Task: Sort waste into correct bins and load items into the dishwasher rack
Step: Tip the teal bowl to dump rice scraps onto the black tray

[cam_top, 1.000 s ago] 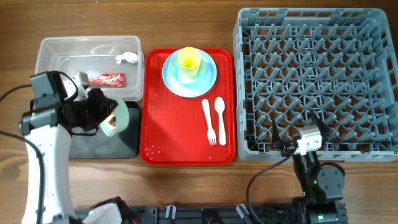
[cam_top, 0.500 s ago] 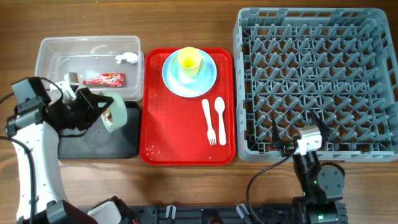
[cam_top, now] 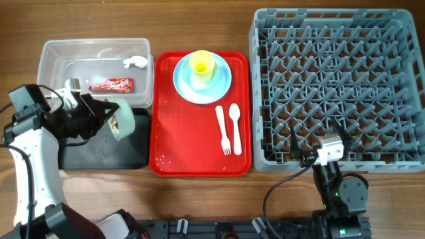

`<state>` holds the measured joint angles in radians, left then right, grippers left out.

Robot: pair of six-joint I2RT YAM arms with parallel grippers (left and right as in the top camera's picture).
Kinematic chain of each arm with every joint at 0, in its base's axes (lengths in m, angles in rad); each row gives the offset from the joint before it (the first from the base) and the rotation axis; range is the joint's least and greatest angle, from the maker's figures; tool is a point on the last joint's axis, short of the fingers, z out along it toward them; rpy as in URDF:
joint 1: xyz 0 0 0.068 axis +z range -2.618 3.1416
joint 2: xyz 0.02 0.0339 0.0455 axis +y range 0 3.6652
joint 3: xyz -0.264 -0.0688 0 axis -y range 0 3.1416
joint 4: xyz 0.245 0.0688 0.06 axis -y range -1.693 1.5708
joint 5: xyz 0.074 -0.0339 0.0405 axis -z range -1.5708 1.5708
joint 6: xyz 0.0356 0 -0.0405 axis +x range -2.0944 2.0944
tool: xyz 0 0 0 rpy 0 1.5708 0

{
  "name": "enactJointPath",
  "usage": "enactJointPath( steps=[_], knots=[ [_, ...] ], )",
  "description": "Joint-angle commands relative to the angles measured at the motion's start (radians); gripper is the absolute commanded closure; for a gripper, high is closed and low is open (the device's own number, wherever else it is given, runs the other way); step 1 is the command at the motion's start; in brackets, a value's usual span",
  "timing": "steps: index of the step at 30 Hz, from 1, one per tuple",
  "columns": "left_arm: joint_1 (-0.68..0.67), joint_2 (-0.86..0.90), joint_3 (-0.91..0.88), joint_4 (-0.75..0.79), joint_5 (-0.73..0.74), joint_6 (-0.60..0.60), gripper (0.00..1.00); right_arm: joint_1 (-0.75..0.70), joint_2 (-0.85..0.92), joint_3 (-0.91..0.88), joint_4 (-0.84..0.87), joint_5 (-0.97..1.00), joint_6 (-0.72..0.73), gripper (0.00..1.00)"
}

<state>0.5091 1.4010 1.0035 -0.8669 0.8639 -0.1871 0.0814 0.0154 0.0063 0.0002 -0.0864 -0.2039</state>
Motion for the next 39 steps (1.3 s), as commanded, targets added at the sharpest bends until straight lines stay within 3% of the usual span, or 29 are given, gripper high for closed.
enactJointPath(
  steps=[1,8,17,28,33,39],
  knots=[
    [0.046,0.005,0.008,0.013,0.07,0.023,0.96,-0.005,-0.006,-0.001,0.005,-0.012,-0.005,0.0],
    [0.193,0.006,-0.019,0.013,0.209,0.023,0.96,-0.005,-0.006,-0.001,0.005,-0.013,-0.005,0.0],
    [0.332,0.006,-0.169,0.154,0.326,0.023,0.96,-0.005,-0.006,-0.001,0.005,-0.012,-0.005,0.0],
    [0.354,0.008,-0.181,0.164,0.372,0.027,0.96,-0.005,-0.006,-0.001,0.005,-0.013,-0.005,0.0],
    [0.354,0.008,-0.181,0.192,0.515,0.027,0.96,-0.005,-0.006,-0.001,0.005,-0.012,-0.005,0.0],
    [0.396,0.008,-0.185,0.182,0.512,0.027,0.96,-0.005,-0.006,-0.001,0.005,-0.013,-0.005,0.0]
  ],
)
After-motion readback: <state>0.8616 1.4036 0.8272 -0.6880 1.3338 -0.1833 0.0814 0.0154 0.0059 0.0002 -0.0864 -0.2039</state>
